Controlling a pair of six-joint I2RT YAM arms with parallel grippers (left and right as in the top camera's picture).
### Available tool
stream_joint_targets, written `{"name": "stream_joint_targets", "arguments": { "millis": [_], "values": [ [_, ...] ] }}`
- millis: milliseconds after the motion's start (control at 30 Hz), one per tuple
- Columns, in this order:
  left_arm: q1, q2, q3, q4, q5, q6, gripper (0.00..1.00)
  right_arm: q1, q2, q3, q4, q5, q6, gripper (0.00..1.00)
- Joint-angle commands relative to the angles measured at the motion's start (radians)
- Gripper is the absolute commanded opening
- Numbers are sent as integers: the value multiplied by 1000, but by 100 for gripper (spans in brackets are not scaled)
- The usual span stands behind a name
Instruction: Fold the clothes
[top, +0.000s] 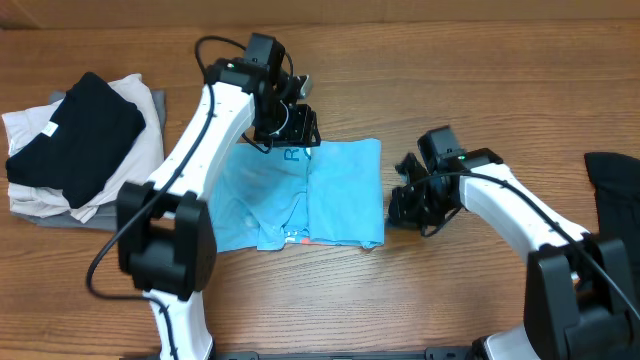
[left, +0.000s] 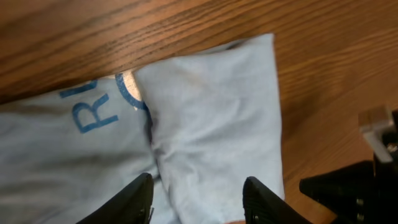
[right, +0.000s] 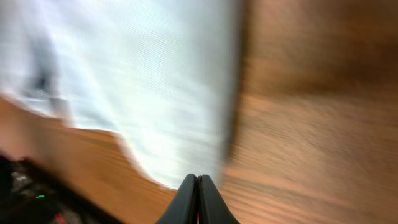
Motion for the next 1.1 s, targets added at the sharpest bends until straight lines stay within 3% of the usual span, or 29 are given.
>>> {"name": "stream_joint_targets", "arguments": {
  "millis": [0,100,233,467,567,700,1067],
  "values": [
    [5,-72,25,-43,-87,11,50,10,-24,26,24,-133,-32,4],
    [43,-97,25,-126,-160,-43,77,16,-24,26,55,-153,-26,5],
    [142,-90,18,-239,-170,-53,86,16,-24,26,92,-153,19,5],
    [316,-81,-82,-321,-162,-52,93,16,-24,26,122,-153,23,6],
    [379,-81,-163,-304,-95,-4,94,16,-24,26,128,-153,23,8],
    [425,-81,-298,-212,16,71,100,16,-24,26,134,-152,23,9],
    [436,-80,-561,103,-92,56,99,16,-24,26,152,-153,23,10]
  ]
}}
